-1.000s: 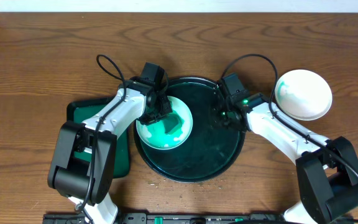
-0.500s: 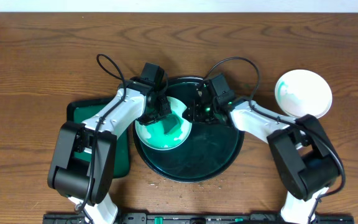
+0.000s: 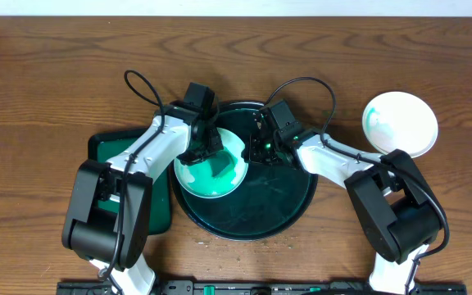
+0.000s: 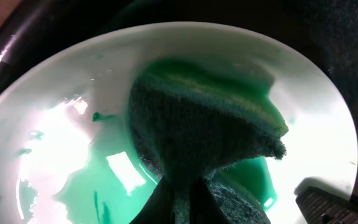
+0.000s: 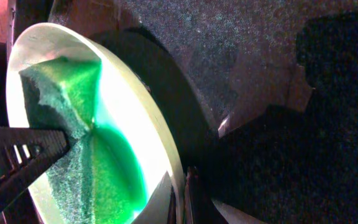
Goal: Clean dirty plates on tray and stack at the side
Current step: 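Scrub the lower plate with the sponge while right gripper holds rim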
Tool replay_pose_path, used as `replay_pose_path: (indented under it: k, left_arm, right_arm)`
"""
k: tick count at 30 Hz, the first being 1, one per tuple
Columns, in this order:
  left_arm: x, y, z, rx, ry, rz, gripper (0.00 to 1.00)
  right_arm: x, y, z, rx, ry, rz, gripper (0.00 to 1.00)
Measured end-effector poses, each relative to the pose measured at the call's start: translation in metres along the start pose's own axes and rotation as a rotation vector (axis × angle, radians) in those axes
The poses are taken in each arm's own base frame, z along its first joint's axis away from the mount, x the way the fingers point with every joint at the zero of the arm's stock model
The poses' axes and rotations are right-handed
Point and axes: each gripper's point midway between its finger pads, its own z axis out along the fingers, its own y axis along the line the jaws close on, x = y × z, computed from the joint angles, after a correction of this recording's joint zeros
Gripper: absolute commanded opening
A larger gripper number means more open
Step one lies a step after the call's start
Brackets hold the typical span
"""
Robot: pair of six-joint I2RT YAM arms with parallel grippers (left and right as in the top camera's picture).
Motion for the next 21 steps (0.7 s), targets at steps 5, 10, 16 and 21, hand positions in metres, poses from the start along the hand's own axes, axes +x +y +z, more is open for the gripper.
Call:
replay_pose_path:
  k: [5,10,16,21]
  left_arm:
    - [0.008,0.027,-0.004,-0.137,0.018,-0.011,0.07]
    - [0.014,0.052,-0.010,-0.269,0.017,-0.017,0.07]
    - [0.017,0.061,-0.013,-0.326,0.021,-0.001,0.07]
    - [0.019,0.053,-0.010,-0.251,0.071,0.113,0.07]
  right_arm:
    - [0.000,-0.002,-0.001,0.011,0.003,0.006,0.01]
    - [0.001,-0.002,-0.001,0.013,0.007,0.008,0.01]
    - [0.003,-0.002,-0.001,0.012,0.018,0.010,0.01]
    - [0.004,-0.002,-0.001,0.012,0.021,0.012,0.01]
